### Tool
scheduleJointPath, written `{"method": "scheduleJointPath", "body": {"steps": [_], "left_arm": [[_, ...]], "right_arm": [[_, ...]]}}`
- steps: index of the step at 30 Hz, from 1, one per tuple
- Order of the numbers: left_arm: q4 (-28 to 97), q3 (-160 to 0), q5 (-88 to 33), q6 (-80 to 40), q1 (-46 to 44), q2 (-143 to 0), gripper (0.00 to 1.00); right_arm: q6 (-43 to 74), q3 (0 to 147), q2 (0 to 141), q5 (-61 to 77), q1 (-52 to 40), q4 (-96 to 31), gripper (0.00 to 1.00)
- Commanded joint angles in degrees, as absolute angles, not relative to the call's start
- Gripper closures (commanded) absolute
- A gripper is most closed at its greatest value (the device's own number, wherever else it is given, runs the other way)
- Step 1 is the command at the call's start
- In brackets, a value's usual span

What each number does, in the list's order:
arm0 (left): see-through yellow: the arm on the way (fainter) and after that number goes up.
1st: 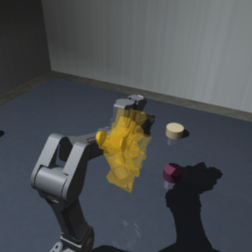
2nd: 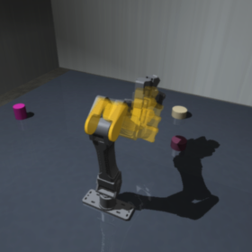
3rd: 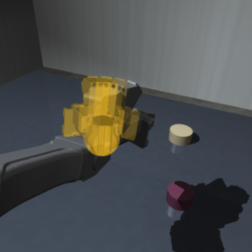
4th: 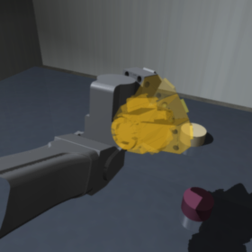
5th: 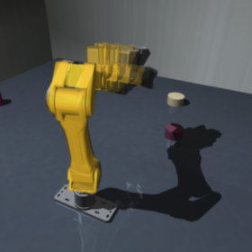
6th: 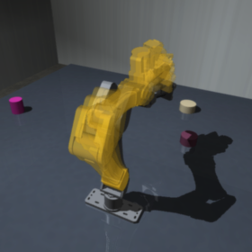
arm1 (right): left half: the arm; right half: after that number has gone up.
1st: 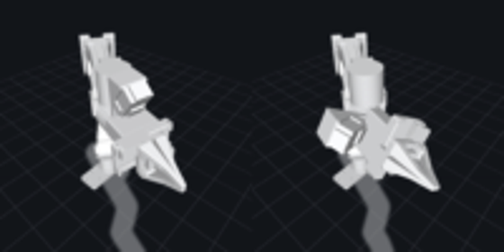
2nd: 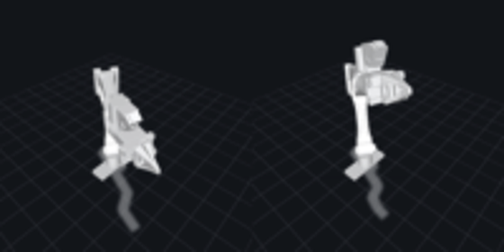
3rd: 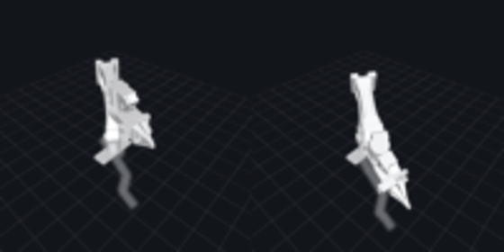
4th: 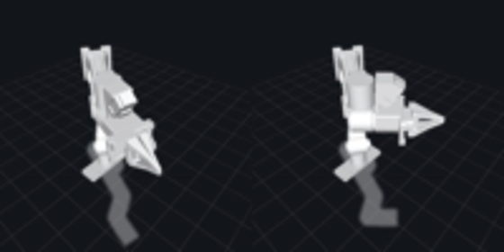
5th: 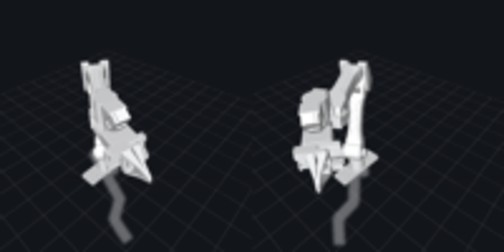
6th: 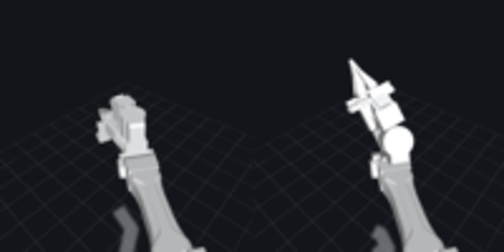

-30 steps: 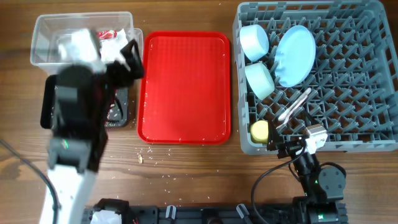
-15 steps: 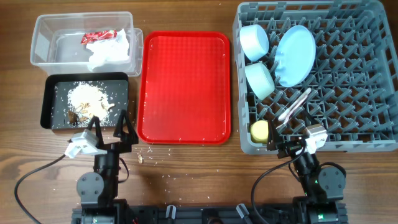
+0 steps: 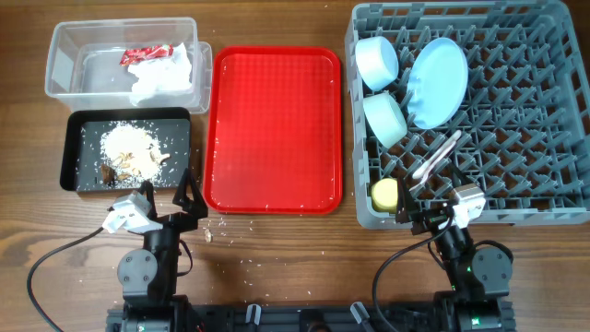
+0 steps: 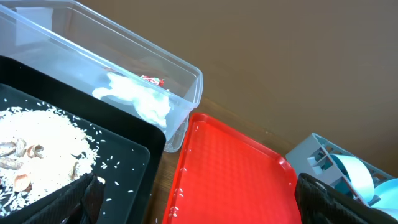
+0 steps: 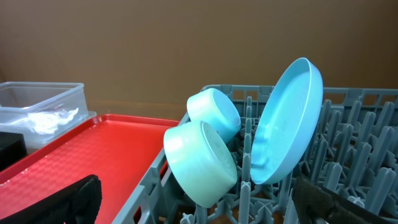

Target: Sort waste into correct bins and load items into the dishwasher rack

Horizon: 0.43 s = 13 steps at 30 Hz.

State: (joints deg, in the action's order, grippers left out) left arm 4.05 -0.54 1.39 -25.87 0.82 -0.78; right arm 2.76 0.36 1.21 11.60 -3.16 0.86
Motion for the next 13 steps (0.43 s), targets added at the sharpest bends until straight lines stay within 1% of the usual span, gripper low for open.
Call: {"method": "scheduleJointPath", "body": {"steps": [1, 13], "left_arm": [[4.2, -0.3, 0.7, -25.8, 1.1, -0.2, 0.0], [4.2, -0.3, 0.7, -25.8, 1.1, -0.2, 0.0]], "right_arm": [[3.6, 0.3, 0.8, 12.5, -2.9, 1.0, 0.0], [3.6, 0.3, 0.8, 12.5, -2.9, 1.0, 0.0]]}}
